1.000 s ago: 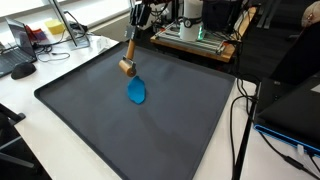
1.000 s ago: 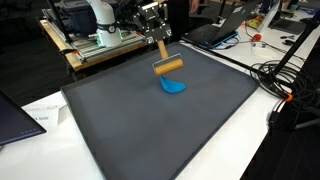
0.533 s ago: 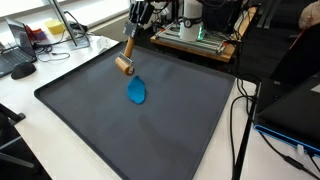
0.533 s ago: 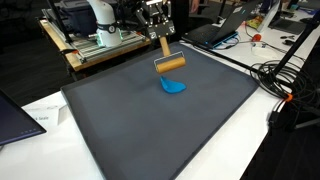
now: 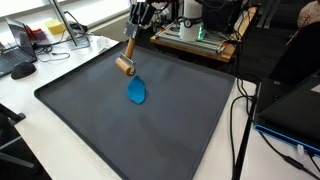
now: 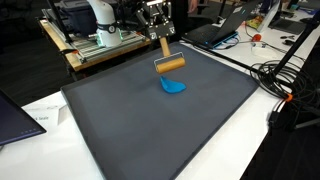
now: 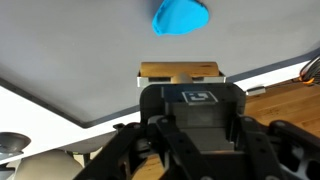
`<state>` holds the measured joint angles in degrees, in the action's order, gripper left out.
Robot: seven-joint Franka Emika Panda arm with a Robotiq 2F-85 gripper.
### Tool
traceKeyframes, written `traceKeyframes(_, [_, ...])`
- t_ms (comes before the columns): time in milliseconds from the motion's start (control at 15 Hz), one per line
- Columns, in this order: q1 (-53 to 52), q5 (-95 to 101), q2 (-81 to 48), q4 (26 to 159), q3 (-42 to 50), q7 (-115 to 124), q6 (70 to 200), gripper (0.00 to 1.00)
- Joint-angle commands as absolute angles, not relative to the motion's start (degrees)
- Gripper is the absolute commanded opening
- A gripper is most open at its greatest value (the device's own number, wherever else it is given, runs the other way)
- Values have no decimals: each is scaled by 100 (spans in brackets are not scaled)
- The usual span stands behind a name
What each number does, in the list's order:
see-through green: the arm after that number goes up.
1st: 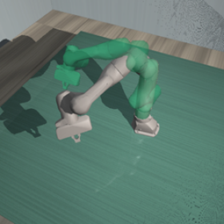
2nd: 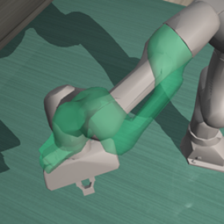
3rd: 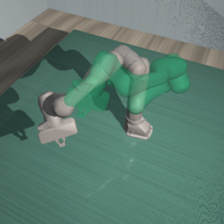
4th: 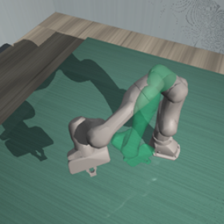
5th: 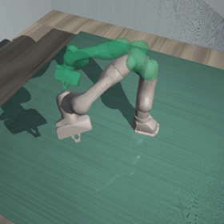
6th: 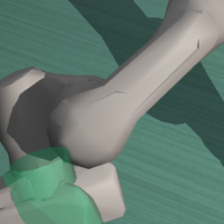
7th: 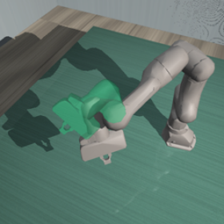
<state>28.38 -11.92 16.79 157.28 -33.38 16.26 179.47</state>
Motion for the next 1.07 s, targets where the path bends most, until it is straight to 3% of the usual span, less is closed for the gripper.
traceKeyframes(0, [3433,-898,2175,15722,-4167,1776,17934,22])
traceKeyframes(667, [3747,-752,3338,15705,-5760,1601,17268,22])
traceKeyframes(1000, [3685,335,3670,15444,-5868,1921,16508,22])
